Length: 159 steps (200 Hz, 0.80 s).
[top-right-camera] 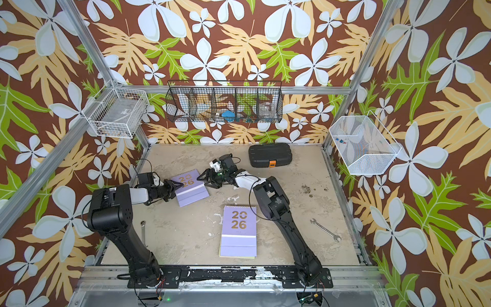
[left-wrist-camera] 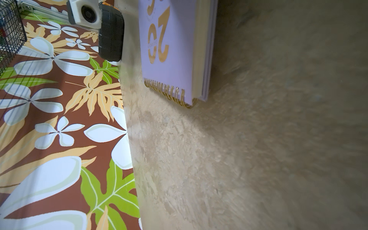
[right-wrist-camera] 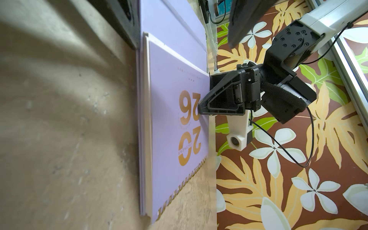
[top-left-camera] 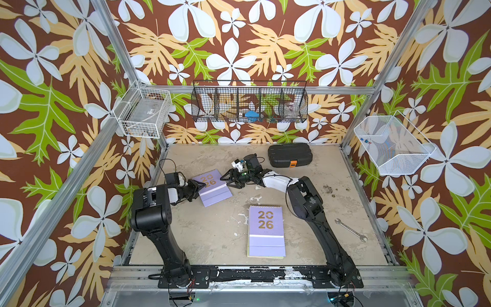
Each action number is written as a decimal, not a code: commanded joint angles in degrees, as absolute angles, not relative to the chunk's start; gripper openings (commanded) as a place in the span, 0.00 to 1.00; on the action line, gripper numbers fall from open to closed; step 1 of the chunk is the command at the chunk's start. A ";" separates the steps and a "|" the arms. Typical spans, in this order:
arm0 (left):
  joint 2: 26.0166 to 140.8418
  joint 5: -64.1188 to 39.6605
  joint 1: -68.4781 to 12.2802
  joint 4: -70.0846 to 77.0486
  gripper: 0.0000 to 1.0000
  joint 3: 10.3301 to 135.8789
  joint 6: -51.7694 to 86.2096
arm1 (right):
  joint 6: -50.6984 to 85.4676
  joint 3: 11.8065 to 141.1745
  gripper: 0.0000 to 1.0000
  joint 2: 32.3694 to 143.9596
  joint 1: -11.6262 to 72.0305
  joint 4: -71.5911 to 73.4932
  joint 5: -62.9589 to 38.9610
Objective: Stack the calendars
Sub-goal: Pick up the calendar at the center of the board.
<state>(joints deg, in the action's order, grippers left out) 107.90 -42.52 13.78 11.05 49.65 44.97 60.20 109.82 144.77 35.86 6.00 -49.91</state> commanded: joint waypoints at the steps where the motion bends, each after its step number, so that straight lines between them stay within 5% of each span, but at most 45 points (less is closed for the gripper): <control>1: 107.52 -42.25 13.56 8.18 0.36 48.92 46.91 | 61.37 109.27 0.70 143.72 36.10 9.13 -51.94; 80: 102.10 -45.89 13.61 18.52 0.06 46.89 56.99 | 61.23 100.85 0.71 134.89 32.76 12.07 -50.71; 159: 94.05 -52.01 9.19 32.90 0.04 41.00 71.63 | 60.01 87.06 0.73 120.78 28.71 14.58 -46.32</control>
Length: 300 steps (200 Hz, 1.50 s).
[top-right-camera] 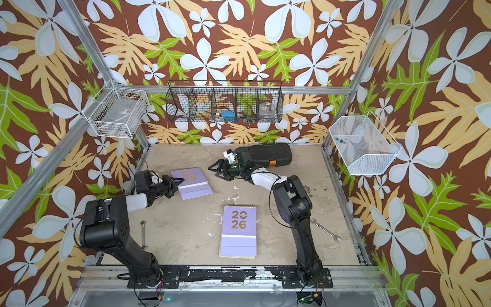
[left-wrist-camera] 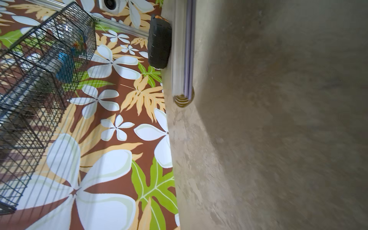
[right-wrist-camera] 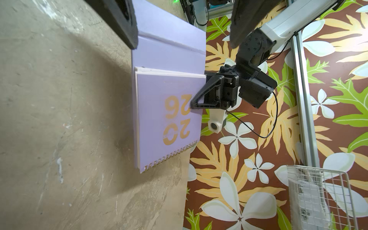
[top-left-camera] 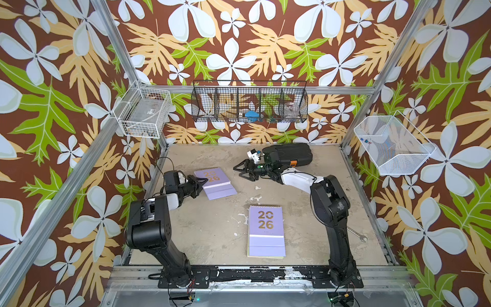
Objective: Stack the calendars
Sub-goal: Pick up the calendar at the center of the board, then place the calendar at the calendar.
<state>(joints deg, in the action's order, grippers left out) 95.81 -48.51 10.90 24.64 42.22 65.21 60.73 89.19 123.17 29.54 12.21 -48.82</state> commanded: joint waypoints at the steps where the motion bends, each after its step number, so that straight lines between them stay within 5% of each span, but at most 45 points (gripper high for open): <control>1: 93.92 -52.02 9.08 33.06 0.04 40.93 71.81 | 60.06 86.95 0.73 120.64 28.68 14.59 -46.23; 188: 87.36 -50.63 -6.53 49.49 0.04 36.82 88.37 | 68.91 76.56 0.65 112.17 25.88 23.54 -43.24; 257: 88.09 -50.63 -7.56 50.65 0.10 36.12 88.95 | 69.43 73.36 0.26 109.81 25.93 25.05 -42.45; 300: 87.65 -50.63 -7.61 50.56 0.31 35.86 89.03 | 69.43 70.58 0.15 107.49 25.93 25.74 -41.83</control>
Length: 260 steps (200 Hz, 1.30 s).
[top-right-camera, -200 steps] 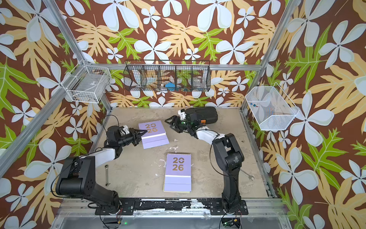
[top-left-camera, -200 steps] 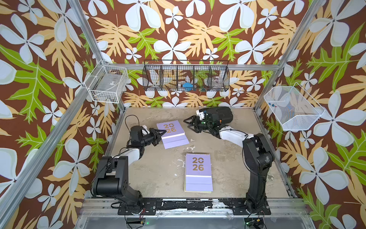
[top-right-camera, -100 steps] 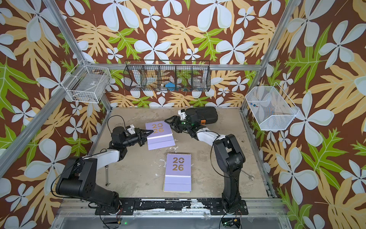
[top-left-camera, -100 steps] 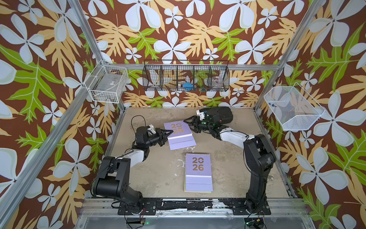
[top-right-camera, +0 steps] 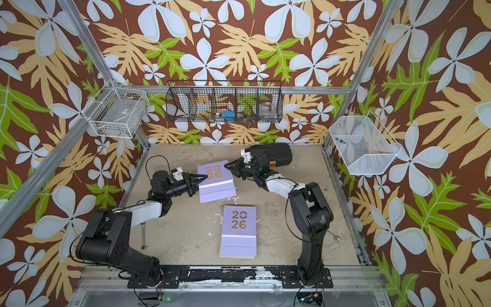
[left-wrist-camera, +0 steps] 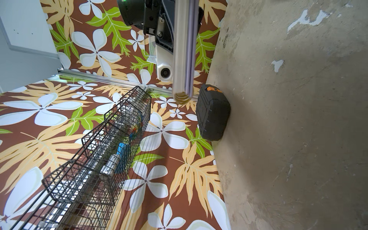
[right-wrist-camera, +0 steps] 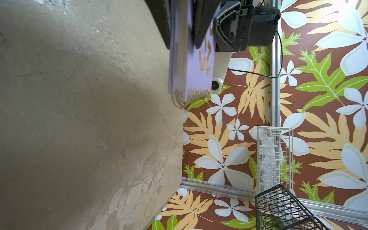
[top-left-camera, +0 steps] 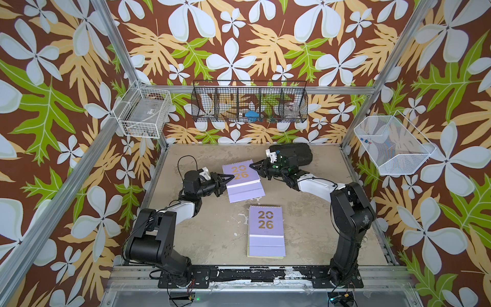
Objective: Stack the calendars
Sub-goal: Place the calendar at the calendar.
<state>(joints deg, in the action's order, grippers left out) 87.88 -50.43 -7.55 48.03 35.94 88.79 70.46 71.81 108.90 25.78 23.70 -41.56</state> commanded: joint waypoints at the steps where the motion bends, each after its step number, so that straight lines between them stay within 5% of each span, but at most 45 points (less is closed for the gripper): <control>1: 87.64 -50.63 -7.63 50.55 0.31 35.86 89.03 | 69.43 70.49 0.15 107.40 25.93 25.79 -41.79; 47: 85.86 -50.23 -7.73 49.98 0.52 33.84 88.42 | 69.48 64.16 0.13 101.51 25.58 26.62 -39.87; 88: 81.83 -49.07 -7.73 47.78 0.59 30.13 86.81 | 69.52 54.32 0.13 92.86 25.05 27.50 -36.79; 260: 69.80 -39.19 -20.12 43.33 0.63 17.06 84.81 | 70.48 20.10 0.13 53.73 24.26 24.78 -32.11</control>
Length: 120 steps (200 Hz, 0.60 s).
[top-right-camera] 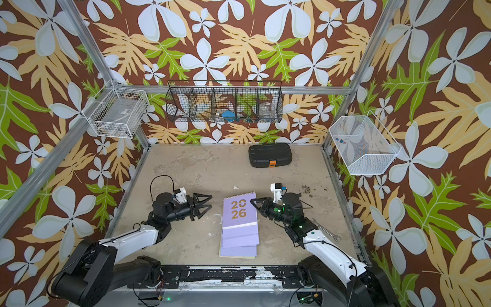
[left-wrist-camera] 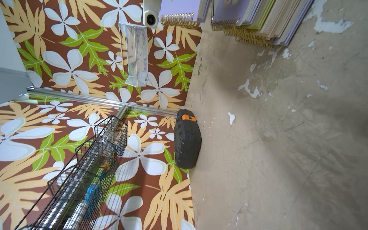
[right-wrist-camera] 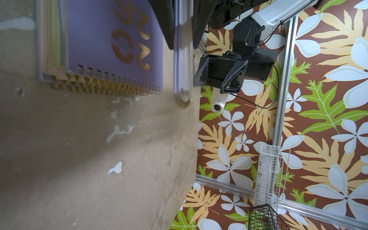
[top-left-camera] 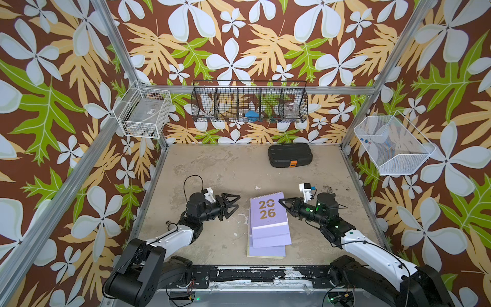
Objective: Stack the calendars
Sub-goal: Place the calendar at the calendar.
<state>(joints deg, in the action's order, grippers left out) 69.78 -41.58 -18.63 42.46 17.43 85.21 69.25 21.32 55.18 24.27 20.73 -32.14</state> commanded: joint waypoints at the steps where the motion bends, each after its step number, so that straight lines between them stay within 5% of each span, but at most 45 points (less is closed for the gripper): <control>1: 69.83 -39.15 -20.21 43.37 0.63 17.10 84.86 | 70.48 20.03 0.13 53.67 24.26 24.92 -32.14; 120: 76.48 -35.99 -27.46 49.78 0.64 18.19 87.19 | 75.40 13.45 0.13 55.19 25.87 36.44 -31.82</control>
